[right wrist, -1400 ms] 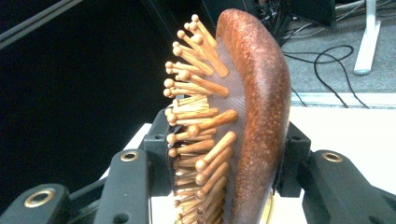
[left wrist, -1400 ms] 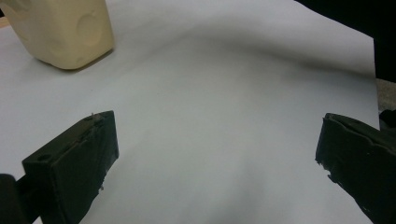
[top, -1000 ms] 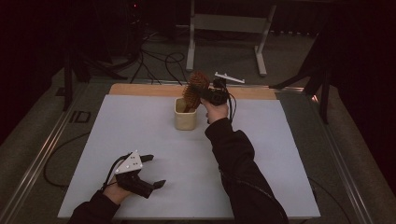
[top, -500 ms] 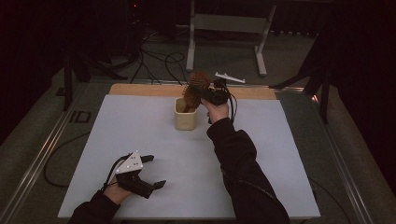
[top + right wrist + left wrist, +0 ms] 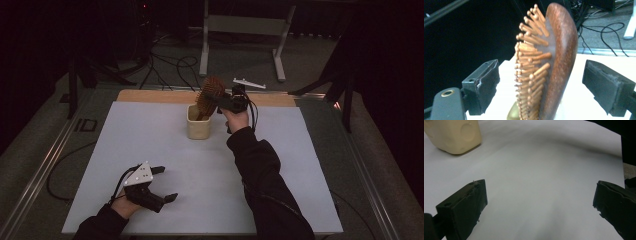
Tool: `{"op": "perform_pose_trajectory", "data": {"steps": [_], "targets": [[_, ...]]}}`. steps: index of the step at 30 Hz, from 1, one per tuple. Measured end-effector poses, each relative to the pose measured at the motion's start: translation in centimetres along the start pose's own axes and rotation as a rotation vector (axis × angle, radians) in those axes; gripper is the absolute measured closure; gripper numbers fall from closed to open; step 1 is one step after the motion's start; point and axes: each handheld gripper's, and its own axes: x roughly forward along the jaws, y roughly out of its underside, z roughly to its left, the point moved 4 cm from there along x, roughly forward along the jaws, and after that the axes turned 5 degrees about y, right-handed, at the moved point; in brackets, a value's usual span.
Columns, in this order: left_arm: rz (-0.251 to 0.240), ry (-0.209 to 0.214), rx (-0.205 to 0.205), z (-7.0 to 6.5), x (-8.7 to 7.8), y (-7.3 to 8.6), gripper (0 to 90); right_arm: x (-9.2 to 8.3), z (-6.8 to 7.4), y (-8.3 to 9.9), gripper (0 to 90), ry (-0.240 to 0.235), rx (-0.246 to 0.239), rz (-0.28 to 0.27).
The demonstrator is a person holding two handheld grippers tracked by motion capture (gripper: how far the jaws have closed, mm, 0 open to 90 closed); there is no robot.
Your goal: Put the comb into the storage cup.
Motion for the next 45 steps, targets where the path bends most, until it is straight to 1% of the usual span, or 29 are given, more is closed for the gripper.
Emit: {"op": "perform_pose_trajectory", "data": {"steps": [4, 6, 10, 15, 17, 18, 20, 26, 29, 36, 38, 39, 44, 45], "targets": [[0.001, -0.001, 0.001, 0.0, 0.0, 0.0, 0.0, -0.3, 0.0, 0.2, 13.5, 0.012, -0.032, 0.031], [0.002, -0.001, 0.0, 0.0, 0.0, 0.0, 0.0, -0.6, 0.0, 0.3, 13.1, 0.005, -0.054, 0.036], [0.001, -0.001, 0.001, 0.0, 0.0, 0.0, 0.0, -1.0, 0.1, 0.5, 9.5, 0.008, -0.097, 0.07], [0.001, -0.001, 0.001, 0.0, 0.0, -0.1, 0.0, -1.6, 0.2, 0.6, 9.1, 0.006, -0.125, 0.07], [0.0, -0.003, 0.002, 0.0, 0.0, -0.1, 0.0, -1.8, 0.2, 0.5, 9.1, 0.036, -0.148, 0.044], [-0.002, -0.001, 0.002, 0.0, 0.0, -0.1, 0.0, -2.0, 0.2, 0.4, 9.1, 0.041, -0.155, 0.039], [-0.001, -0.003, 0.001, 0.0, 0.0, -0.1, 0.0, -2.0, 0.3, 0.5, 9.1, 0.029, -0.165, 0.047], [-0.003, -0.006, 0.004, 0.0, -0.2, -0.2, 0.0, -2.3, 0.4, 0.7, 9.1, 0.025, -0.212, 0.053], [-0.005, -0.008, 0.004, 0.0, -0.2, -0.2, 0.0, -2.4, 0.4, 1.0, 9.1, 0.02, -0.226, 0.066], [-0.005, -0.007, 0.001, 0.0, -0.1, -0.2, 0.0, -3.2, 0.2, 1.1, 9.1, 0.019, -0.258, 0.075], [-0.005, -0.008, 0.0, 0.0, -0.1, -0.2, 0.0, -3.5, 0.1, 1.1, 9.1, 0.016, -0.258, 0.076], [-0.003, -0.007, -0.001, 0.0, -0.1, -0.2, 0.0, -3.6, -0.1, 1.1, 9.1, 0.022, -0.261, 0.076], [-0.004, -0.008, 0.003, 0.0, -0.1, -0.2, 0.0, -4.4, -0.5, 1.4, 9.1, 0.02, -0.262, 0.079], [-0.004, -0.008, 0.001, 0.0, -0.1, -0.2, 0.0, -4.5, -0.6, 1.5, 9.1, 0.026, -0.264, 0.081]]}}
